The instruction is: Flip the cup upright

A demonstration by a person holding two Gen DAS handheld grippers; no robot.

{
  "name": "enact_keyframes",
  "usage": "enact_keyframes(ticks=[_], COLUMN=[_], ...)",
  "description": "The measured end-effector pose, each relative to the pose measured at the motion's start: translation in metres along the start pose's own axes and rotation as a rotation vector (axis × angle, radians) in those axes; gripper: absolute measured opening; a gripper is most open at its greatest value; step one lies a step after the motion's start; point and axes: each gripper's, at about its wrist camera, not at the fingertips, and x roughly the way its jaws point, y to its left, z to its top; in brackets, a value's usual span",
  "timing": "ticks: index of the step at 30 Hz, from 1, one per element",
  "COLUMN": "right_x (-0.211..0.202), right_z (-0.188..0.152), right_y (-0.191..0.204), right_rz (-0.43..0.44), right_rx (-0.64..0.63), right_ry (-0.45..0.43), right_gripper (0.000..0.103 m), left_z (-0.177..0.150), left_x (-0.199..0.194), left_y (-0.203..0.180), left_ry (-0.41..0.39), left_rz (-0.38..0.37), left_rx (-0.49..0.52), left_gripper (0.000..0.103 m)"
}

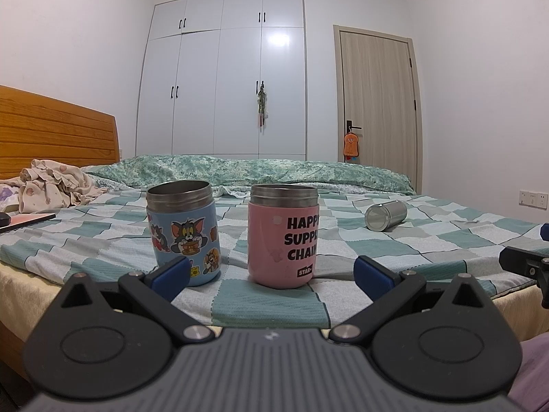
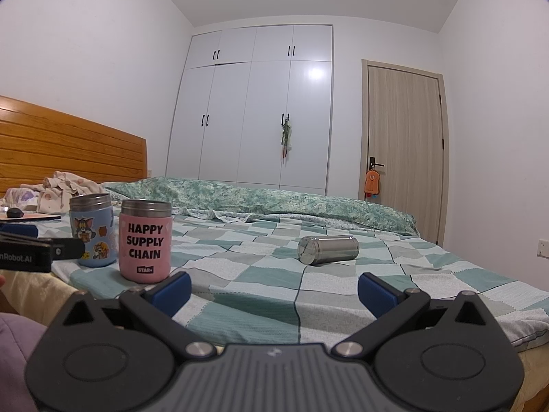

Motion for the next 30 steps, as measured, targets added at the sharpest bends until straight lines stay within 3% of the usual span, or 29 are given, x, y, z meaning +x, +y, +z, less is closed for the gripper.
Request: enact_keyframes(ticks=[21,30], right_x=[0.004,0.011], right_z=[-0.001,0.039], right_y=[0.001,-0.036], right_rz=[-0.008,0.014], right_rx=[0.000,0.049], right_ry=[0.008,0.032], right_gripper=[0.103,0.103], left_z=[0.002,0.052], left_x=[0.001,0.017], left_y=[-0.001,-0.036], left_ry=[0.016,0.038], left_rz=[-0.001,-0.115], left_rx=[0.013,0.062], left_gripper=[0.103,0.103])
